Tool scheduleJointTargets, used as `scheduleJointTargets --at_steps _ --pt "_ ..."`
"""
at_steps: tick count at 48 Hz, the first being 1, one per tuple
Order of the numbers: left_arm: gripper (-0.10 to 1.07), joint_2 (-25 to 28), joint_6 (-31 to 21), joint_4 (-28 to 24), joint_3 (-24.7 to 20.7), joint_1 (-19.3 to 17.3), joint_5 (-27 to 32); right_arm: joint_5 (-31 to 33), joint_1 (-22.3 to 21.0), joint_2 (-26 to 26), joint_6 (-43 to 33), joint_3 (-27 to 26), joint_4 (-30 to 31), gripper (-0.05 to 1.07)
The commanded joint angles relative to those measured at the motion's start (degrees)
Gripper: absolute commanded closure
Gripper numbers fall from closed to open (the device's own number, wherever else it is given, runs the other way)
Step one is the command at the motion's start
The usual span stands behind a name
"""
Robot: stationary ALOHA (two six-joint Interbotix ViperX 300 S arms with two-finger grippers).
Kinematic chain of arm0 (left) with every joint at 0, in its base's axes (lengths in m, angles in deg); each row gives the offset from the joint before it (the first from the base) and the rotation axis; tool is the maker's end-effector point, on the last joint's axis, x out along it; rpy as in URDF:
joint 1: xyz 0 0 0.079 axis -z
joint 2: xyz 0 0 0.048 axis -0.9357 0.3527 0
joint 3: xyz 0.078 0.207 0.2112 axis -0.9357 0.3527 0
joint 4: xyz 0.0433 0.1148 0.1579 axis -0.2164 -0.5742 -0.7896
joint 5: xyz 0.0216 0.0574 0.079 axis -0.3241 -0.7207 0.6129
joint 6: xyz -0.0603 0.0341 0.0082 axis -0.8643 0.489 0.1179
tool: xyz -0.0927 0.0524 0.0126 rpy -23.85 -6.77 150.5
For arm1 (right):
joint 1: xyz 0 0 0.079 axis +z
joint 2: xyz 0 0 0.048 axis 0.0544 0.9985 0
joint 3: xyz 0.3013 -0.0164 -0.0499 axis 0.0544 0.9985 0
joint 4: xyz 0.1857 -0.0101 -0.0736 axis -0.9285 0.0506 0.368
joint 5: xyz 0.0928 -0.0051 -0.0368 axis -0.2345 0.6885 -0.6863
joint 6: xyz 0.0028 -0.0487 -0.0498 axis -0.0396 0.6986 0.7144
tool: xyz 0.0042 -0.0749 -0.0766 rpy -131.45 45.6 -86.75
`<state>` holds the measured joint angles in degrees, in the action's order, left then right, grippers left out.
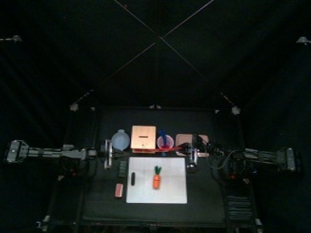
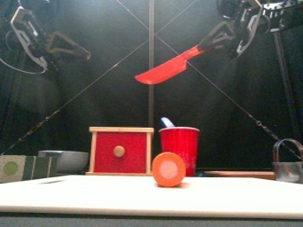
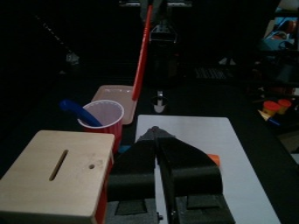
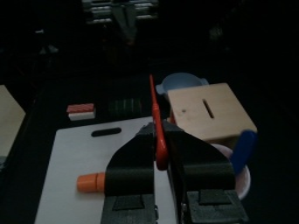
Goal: Grab knife with other hand
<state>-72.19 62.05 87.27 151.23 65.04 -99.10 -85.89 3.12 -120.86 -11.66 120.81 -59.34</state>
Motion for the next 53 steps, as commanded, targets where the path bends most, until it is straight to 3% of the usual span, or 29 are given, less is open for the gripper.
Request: scheduleJointTargets --at_steps 1,6,10,21,27,38,49,53 --pt "0.34 3.3 0.1 0.1 -2.7 0.4 -1.9 -6.2 1.1 3.2 -0.4 -0.4 1.5 0.82" --pt "0.14 9.2 0.4 0.0 -3.3 2.0 -5.2 -7.1 1.0 6.6 -0.2 -1.7 0.4 0.82" --pt "0.06 12.3 0.4 0.1 -3.7 3.0 -7.9 -7.1 0.9 7.9 -0.2 -2.6 0.5 0.82" --pt "0.05 16.0 0.5 -0.4 -4.3 4.4 -11.5 -7.1 0.3 8.4 -0.4 -3.3 0.2 0.82" --pt "0.12 19.1 0.8 -0.5 -6.1 4.0 -12.0 -7.1 0.3 8.5 -0.4 -3.4 0.1 0.82" --pt "0.48 20.0 7.9 -0.4 -6.9 3.6 -11.7 -7.1 0.6 8.5 -0.4 -3.6 -1.2 0.82" --pt "0.49 22.8 10.6 0.3 -6.8 3.8 -11.3 -6.9 0.7 8.6 -0.5 -4.0 -6.1 0.82" --pt "0.49 22.9 10.6 1.3 -6.3 4.7 -11.2 -4.7 2.5 8.6 -0.4 -2.5 -9.8 0.82"
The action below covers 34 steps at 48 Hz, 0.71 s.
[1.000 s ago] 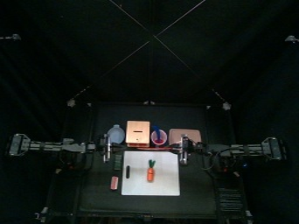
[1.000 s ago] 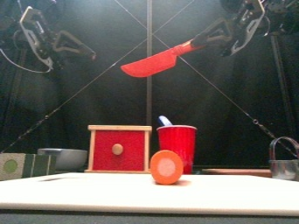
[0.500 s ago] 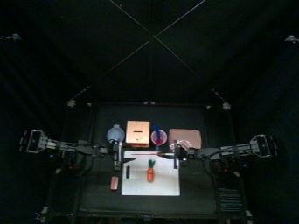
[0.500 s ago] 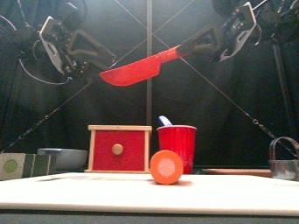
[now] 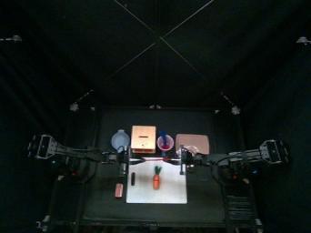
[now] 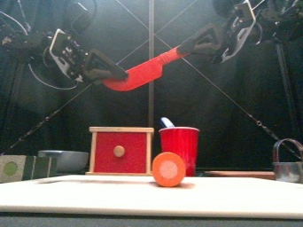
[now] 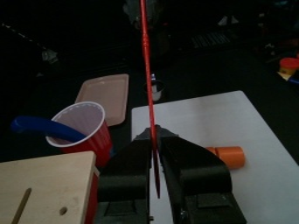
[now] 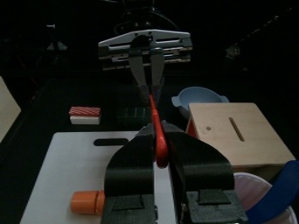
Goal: Grab knife with other hand
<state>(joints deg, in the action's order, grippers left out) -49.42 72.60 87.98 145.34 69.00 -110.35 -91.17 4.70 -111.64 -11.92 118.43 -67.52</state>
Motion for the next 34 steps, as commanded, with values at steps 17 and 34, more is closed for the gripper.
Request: scheduleJointTargets --at_steps 17,34 --pt "0.5 5.3 0.1 6.2 -1.1 10.6 4.6 10.7 6.2 0.0 -0.1 3.3 -12.2 0.82" --pt "0.59 13.4 0.1 7.6 -6.2 12.1 6.9 12.6 12.0 6.9 -0.1 3.9 -12.6 0.82"
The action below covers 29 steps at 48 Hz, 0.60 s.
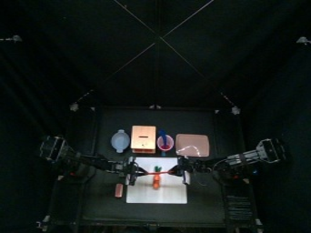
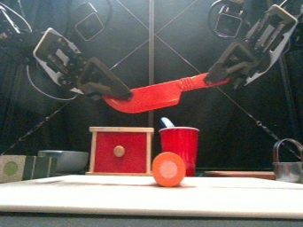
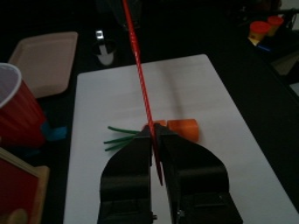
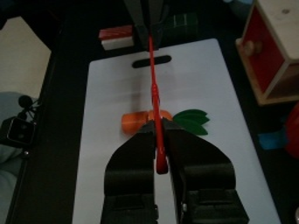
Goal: Grab knife with other hand
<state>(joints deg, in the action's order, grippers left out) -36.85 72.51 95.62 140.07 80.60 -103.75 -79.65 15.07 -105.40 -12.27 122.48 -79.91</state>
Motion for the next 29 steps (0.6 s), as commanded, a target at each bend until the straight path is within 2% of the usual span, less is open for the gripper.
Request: scheduleJointTargets --at_steps 1,10,29 --pt "0.59 1.1 0.2 -0.1 -1.1 0.7 0.3 1.3 2.1 1.3 0.2 -0.2 -0.2 0.82" --pt "0.59 5.1 0.2 -0.2 -3.5 1.7 0.4 2.9 3.7 4.7 0.2 -0.1 -0.2 0.82" --pt "0.59 7.3 0.4 -0.3 -5.0 1.1 2.3 3.4 3.4 5.0 0.3 0.7 0.4 0.82"
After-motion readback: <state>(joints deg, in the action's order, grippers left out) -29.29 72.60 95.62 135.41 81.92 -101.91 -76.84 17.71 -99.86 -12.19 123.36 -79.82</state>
